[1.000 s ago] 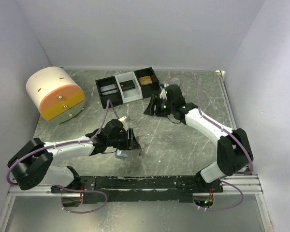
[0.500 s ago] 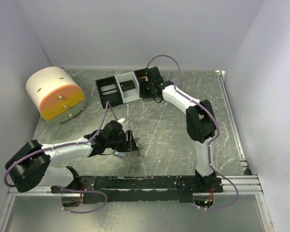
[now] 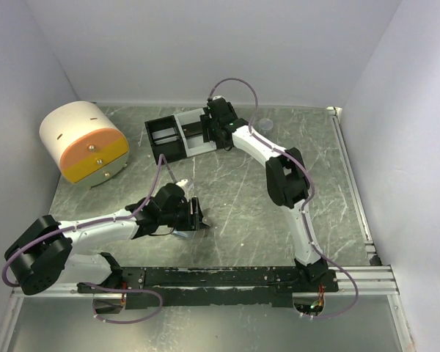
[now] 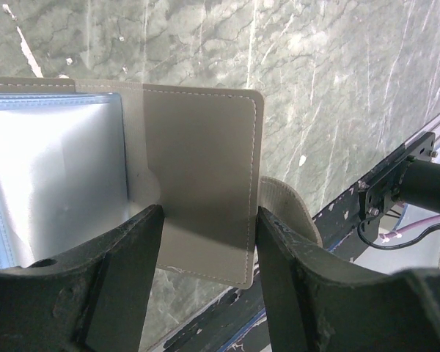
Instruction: Take the credit cards out of the card holder
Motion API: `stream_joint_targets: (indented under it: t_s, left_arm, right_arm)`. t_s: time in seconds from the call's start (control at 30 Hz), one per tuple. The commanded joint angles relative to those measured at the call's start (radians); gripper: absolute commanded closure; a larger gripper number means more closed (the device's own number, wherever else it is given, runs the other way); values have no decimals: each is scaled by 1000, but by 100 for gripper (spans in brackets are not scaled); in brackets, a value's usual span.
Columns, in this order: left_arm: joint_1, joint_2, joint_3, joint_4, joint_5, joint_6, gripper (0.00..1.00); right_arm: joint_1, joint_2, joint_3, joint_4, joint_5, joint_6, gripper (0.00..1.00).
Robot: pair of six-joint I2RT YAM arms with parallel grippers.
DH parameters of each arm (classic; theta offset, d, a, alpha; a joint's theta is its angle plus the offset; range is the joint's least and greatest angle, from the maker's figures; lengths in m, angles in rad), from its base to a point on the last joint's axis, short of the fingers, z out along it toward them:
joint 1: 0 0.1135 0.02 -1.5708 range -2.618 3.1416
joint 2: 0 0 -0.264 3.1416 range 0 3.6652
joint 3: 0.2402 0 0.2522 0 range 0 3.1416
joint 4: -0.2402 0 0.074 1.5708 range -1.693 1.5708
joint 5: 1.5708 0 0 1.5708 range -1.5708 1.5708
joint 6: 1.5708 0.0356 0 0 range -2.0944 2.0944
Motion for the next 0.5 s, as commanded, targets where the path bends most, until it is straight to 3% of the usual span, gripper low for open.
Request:
stream_joint_targets:
  t_s: [0.0,0.27,0.47]
  left_arm:
    - [-6,0,-1,-17,-13,21,36]
    - [-7,-5,4,-28,-13,24,36]
    - [-8,-9,6,-31,-12,26,36]
  right_arm:
    - [16,79,68,-2,88,-13,39]
    - [33,90,54,7,136,-33,41]
    - [51,18,-70,12,172,-18,44]
